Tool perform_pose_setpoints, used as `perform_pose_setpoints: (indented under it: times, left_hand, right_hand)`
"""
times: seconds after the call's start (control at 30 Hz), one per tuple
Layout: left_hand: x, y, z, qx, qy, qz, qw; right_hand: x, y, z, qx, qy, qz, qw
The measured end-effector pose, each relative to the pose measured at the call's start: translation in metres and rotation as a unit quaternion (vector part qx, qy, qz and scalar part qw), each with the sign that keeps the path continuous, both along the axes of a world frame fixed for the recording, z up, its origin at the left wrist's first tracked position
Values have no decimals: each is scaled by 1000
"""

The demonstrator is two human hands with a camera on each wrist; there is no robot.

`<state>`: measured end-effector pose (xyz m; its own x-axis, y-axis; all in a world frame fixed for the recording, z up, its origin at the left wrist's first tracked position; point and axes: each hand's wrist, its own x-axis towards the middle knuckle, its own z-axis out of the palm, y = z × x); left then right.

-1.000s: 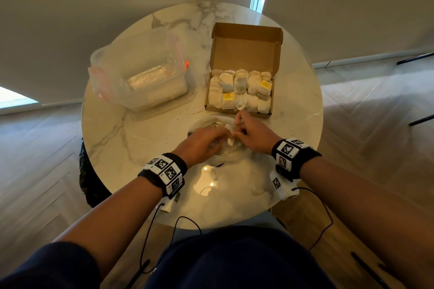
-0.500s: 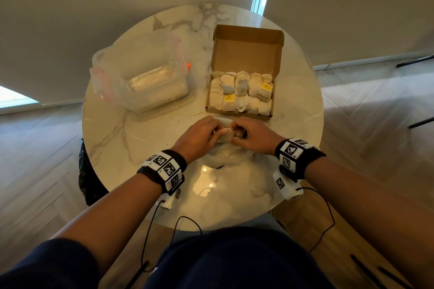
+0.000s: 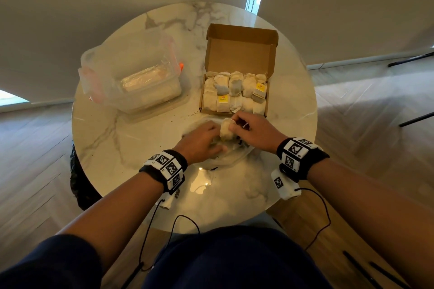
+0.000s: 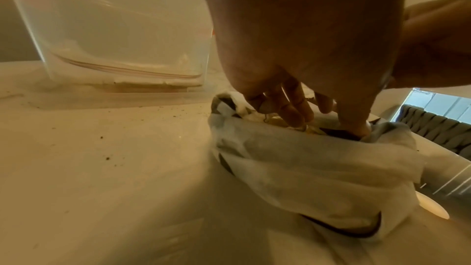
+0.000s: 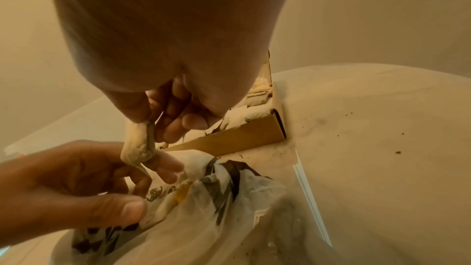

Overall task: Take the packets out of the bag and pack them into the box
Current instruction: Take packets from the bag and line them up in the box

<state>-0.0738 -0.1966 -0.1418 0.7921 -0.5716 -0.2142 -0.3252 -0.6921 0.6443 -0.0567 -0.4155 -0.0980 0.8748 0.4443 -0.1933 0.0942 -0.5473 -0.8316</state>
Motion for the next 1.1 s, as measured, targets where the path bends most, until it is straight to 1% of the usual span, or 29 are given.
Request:
perform_pose_setpoints:
  times: [0.13,0.37,0.5,0.63,0.7,0.8,0.97,1.1]
  left_hand:
    - [1,-5,-6,-24,-21,1,1000]
    - [3,4,-16,-7,19,-15,1000]
    - [2,-4,-12,6,-6,13,1000]
    - [8,-19,-15,0,-13,15,1000]
    - [12,-21,-23,5,-14,16,1000]
    - [11,-22,-27,32,-39,2,999]
    - [11,-20,-14,9,-40,13,999]
    - [13,-7,12,-18,-52,37,998]
  right_hand:
    - [1,-4,6,15,1,-16,1000]
    - [7,-14,9,7,-7,-75,997]
    - [5,-14,5,1,1,-55,999]
    - [0,-7,3,4,6,-29,1000]
    - [-1,-6,3,10,3,-30,999]
    - [-1,-9,5,11,2,-48,999]
    - [1,-19,-1,-15,-27,-80,996]
    - [4,-22,-11,-45,-42,-48,997]
